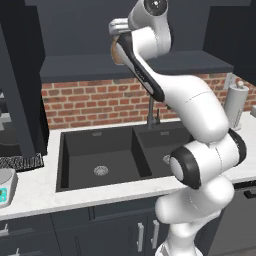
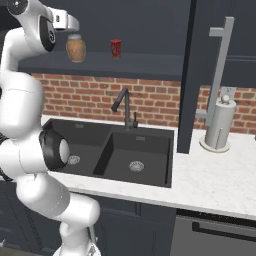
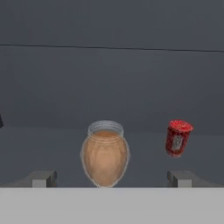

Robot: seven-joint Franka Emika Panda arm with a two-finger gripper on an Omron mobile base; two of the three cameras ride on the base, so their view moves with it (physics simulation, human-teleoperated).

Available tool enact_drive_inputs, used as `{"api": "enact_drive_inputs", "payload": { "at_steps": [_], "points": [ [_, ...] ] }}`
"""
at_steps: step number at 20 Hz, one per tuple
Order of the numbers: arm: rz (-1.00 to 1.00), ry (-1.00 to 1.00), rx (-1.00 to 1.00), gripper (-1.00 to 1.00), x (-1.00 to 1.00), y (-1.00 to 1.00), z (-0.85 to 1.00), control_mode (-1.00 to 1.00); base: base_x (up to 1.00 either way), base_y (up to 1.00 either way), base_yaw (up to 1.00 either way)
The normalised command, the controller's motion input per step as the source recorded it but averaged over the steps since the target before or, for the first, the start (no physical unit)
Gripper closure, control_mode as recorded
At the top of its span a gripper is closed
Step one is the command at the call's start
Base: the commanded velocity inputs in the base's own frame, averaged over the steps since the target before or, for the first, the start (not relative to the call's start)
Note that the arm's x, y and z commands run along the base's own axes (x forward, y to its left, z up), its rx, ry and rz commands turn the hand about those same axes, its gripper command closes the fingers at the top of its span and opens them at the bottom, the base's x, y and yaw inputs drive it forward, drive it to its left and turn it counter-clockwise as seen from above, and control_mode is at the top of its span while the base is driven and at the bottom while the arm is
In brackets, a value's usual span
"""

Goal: Pick the honey bottle and place it on the digital scale for weighing, and close the cabinet.

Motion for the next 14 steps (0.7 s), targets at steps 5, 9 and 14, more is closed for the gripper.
{"api": "enact_drive_inputs", "payload": {
  "at_steps": [5, 9, 14],
  "points": [
    [0.00, -0.11, 0.00, -1.00, 0.27, 0.21, 0.00, -1.00, 0.00, 0.00, 0.00],
    [0.00, 0.00, 0.01, -1.00, 0.40, 0.04, -0.05, -1.00, 0.00, 0.00, 0.00],
    [0.00, 0.00, 0.04, -1.00, 0.42, 0.00, -0.25, -1.00, 0.00, 0.00, 0.00]
  ]
}}
